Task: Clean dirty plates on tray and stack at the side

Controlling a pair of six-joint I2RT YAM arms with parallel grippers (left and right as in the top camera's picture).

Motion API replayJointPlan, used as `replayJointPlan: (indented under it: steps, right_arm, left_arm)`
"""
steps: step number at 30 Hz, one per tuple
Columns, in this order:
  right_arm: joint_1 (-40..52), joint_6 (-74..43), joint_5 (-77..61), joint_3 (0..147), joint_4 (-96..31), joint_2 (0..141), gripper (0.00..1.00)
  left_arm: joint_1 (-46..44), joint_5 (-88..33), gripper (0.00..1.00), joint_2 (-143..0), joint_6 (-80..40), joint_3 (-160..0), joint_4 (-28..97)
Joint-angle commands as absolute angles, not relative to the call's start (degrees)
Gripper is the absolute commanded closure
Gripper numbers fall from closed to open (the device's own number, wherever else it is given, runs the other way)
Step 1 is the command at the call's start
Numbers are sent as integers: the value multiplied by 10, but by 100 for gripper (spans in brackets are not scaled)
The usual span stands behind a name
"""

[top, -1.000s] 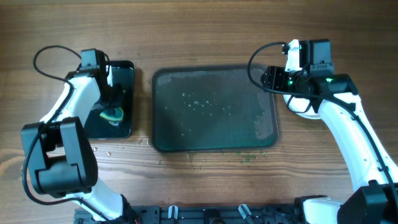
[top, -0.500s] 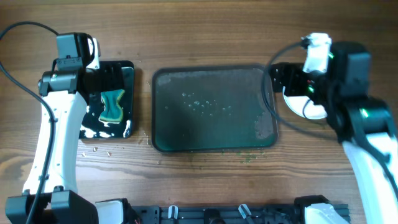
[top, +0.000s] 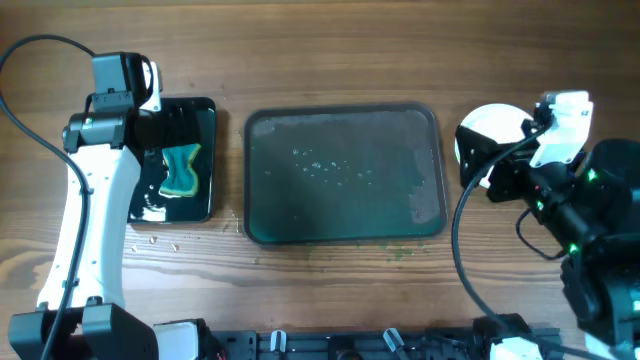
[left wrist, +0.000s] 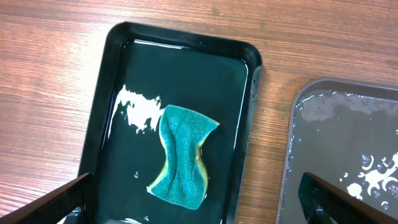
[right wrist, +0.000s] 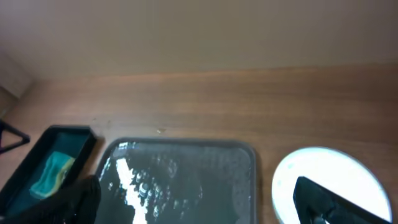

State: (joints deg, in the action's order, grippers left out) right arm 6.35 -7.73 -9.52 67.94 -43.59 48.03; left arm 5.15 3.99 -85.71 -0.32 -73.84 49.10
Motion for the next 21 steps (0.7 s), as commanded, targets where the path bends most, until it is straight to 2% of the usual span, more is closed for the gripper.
replayJointPlan:
  steps: [1,3,4,7,10,13,21]
  right_arm:
    - [67,-30,-74,573,-359,411,0]
    - [61,-30,-86,405,-223,315,0]
    - [59,-32,-111,263,-94,243,0]
    - [59,-32,-117,119,8,158,0]
    - [59,-30,-117,23,24,61,0]
    - [59,-30,-114,3,8,6,0]
    - [59,-32,-103,3,8,7,0]
  left_arm:
    - [51,35,0,-859,-4,-741,489]
    - [51,35,0,-859,-4,-741,489]
    - [51,35,0,-859,-4,-741,489]
    - [51,35,0,-859,-4,-741,489]
    - [51,35,0,-859,-4,-741,489]
    - [51,35,0,-859,-4,-741,489]
    - [51,35,0,-859,-4,-741,489]
